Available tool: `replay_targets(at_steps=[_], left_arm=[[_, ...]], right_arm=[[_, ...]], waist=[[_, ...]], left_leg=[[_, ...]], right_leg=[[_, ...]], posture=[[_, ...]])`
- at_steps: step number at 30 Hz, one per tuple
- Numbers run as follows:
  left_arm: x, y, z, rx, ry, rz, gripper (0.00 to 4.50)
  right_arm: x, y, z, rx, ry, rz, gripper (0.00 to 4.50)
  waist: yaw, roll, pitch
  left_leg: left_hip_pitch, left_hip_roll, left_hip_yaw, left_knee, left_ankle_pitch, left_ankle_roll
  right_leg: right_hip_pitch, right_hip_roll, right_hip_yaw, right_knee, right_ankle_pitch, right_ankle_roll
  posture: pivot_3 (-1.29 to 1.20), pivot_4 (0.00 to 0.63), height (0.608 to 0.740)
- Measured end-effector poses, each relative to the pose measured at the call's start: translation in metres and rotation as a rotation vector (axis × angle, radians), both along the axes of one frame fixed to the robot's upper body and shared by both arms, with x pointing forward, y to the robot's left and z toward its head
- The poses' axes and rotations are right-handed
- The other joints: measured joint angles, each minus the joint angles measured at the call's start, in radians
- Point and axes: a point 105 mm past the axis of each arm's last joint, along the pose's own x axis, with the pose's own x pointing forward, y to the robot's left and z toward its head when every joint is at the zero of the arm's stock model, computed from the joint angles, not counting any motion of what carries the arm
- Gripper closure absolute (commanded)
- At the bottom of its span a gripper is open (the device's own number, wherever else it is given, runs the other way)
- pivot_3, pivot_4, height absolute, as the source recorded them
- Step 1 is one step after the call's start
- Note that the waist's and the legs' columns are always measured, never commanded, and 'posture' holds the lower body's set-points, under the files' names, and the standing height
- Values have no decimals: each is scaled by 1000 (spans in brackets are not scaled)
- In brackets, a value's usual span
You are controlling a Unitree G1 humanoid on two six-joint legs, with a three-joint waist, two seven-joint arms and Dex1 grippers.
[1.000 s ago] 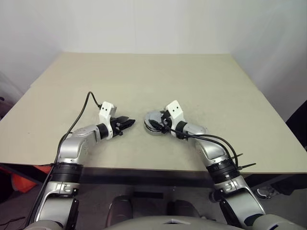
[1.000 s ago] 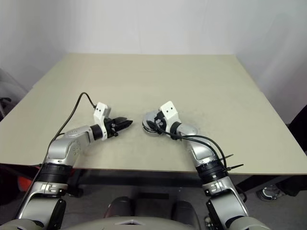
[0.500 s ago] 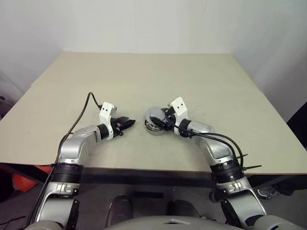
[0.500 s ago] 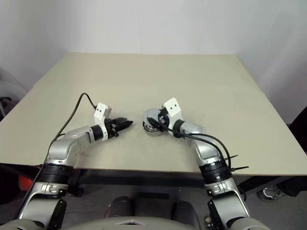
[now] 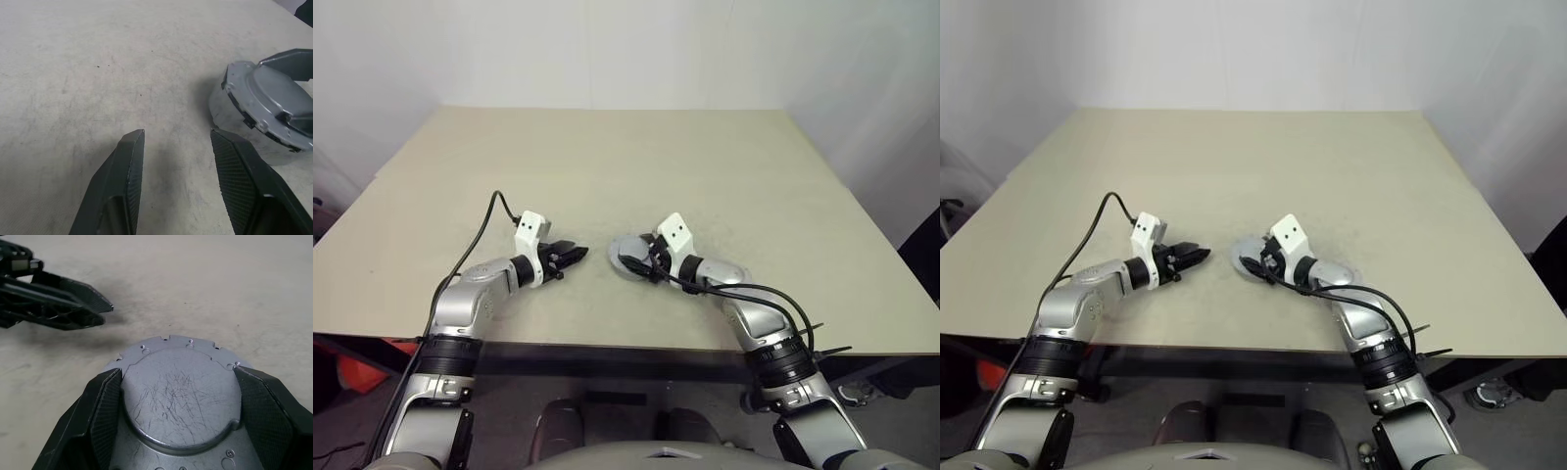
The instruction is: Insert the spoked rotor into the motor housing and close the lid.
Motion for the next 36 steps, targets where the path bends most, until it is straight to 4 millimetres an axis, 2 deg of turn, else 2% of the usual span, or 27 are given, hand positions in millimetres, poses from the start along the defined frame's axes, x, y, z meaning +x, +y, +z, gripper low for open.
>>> replay_targets(at_steps=[30, 36], left_arm=[[-1, 2, -1, 12, 2, 2, 2234], [-1, 2, -1, 12, 1, 2, 2234]], right_arm=[[0, -5, -2, -54, -29, 39, 1351], [1, -7, -6, -32, -3, 34, 1351]], waist=[[1, 0, 0], [1, -1, 0]], left_leg=[[0, 0, 0, 0, 0, 0], [4, 0, 0, 0, -1, 1]], right_leg=[[0, 0, 0, 0, 0, 0], [5, 0, 0, 0, 0, 0]], posture=[[0, 0, 740], [0, 0, 740]])
